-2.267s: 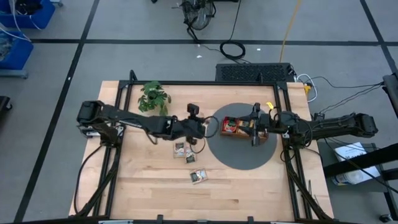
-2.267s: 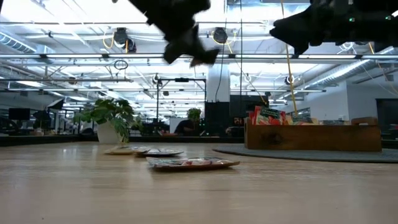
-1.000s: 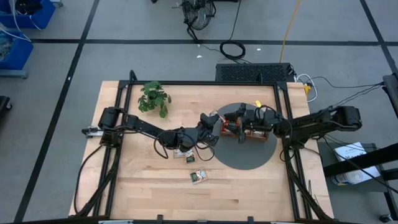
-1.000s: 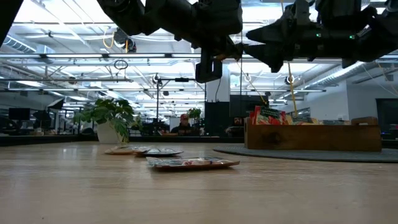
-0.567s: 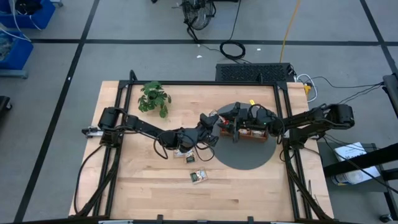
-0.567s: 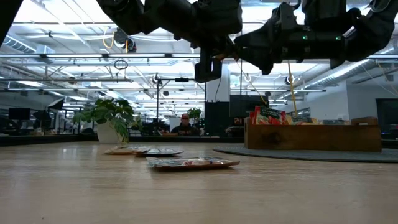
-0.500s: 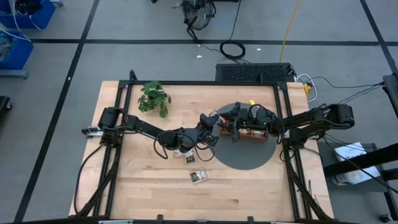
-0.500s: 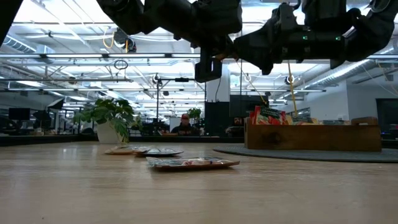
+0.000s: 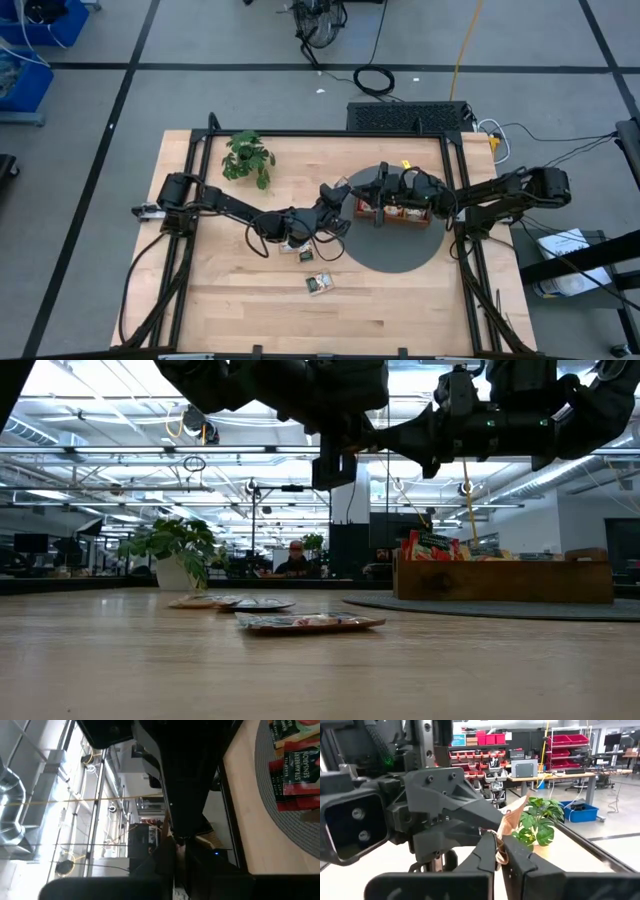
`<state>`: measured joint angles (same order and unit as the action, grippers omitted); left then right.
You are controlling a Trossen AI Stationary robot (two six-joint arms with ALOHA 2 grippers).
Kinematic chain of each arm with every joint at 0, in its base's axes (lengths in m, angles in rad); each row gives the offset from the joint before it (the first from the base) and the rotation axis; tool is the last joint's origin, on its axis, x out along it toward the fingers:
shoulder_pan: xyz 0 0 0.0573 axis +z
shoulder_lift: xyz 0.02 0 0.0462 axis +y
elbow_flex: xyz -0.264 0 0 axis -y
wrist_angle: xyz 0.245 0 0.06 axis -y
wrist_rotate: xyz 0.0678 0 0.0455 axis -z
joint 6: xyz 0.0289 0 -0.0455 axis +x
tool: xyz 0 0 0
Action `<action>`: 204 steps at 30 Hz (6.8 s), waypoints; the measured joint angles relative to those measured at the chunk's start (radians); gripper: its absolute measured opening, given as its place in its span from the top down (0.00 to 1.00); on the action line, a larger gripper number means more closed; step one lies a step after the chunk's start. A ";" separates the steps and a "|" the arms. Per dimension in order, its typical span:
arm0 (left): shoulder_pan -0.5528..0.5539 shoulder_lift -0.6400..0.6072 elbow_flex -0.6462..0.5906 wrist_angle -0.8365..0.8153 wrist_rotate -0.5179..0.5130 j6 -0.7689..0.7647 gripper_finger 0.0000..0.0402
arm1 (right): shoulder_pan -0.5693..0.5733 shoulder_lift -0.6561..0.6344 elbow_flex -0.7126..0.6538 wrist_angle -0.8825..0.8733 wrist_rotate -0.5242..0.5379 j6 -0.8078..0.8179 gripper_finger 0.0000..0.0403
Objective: Pick & Place Tea
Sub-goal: Put the brown tea bag into the right section of the wooden organizer
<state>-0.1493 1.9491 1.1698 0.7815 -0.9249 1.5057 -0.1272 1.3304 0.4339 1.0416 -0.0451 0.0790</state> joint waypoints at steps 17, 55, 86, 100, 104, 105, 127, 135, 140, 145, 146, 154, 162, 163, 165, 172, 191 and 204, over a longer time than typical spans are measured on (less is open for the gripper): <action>-0.071 -0.174 0.003 0.090 -0.343 -0.492 0.43 | 0.010 -0.069 -0.003 -0.145 0.024 -0.074 1.00; -0.004 -0.328 -0.002 -0.651 -0.336 -1.163 0.39 | 0.025 -0.271 0.537 -2.363 0.064 0.212 1.00; -0.004 -0.328 -0.002 -0.756 -0.324 -1.257 0.39 | -0.059 -0.132 0.430 -2.227 0.070 0.195 0.77; -0.004 -0.328 -0.002 -0.756 -0.322 -1.261 0.39 | -0.060 -0.191 0.453 -2.222 0.213 0.243 0.57; -0.004 -0.328 -0.002 -0.756 -0.323 -1.261 0.39 | -0.060 -0.225 0.484 -2.217 0.303 0.268 0.59; -0.004 -0.328 -0.002 -0.756 -0.322 -1.261 0.39 | -0.060 -0.231 0.486 -2.216 0.283 0.272 0.60; -0.002 -0.328 -0.002 -0.755 -0.296 -1.256 0.39 | -0.084 -0.203 0.274 -2.025 0.069 0.150 1.00; -0.002 -0.328 -0.002 -0.755 -0.292 -1.256 0.39 | -0.096 -0.185 0.264 -2.023 0.170 0.212 1.00; -0.002 -0.328 -0.002 -0.755 -0.287 -1.253 0.39 | -0.084 -0.204 0.280 -2.036 0.167 0.219 1.00; -0.003 -0.328 -0.002 -0.755 -0.287 -1.239 0.39 | -0.035 -0.261 0.365 -2.076 0.223 0.229 1.00; -0.003 -0.328 -0.002 -0.755 -0.287 -1.239 0.39 | -0.024 -0.278 0.385 -2.071 0.233 0.232 1.00; -0.025 -0.376 -0.005 -0.888 0.092 -1.305 0.39 | 0.079 -0.481 0.382 -1.637 0.327 0.108 1.00; 0.030 -0.546 -0.001 -1.240 0.526 -1.487 0.39 | 0.141 -0.592 0.175 -1.077 0.328 -0.085 1.00; 0.033 -0.554 -0.002 -1.307 0.529 -1.538 0.39 | 0.145 -0.592 0.146 -1.017 0.328 -0.108 1.00; 0.033 -0.552 -0.001 -1.387 0.553 -1.643 0.39 | 0.145 -0.590 0.085 -0.915 0.328 -0.148 1.00; 0.029 -0.505 -0.003 -1.540 0.629 -1.926 0.39 | 0.145 -0.590 -0.034 -0.643 0.331 -0.247 1.00; 0.037 -0.096 -0.003 -1.484 1.008 -2.706 0.39 | 0.145 -0.591 -0.037 -0.605 0.331 -0.383 1.00; 0.044 -0.073 0.000 -1.586 1.003 -2.932 0.39 | 0.145 -0.591 -0.037 -0.628 0.329 -0.406 1.00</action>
<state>-0.1051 1.8763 1.1698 -0.8048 0.0783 -1.4261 0.0177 0.7395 0.3969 0.4141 0.2840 -0.3271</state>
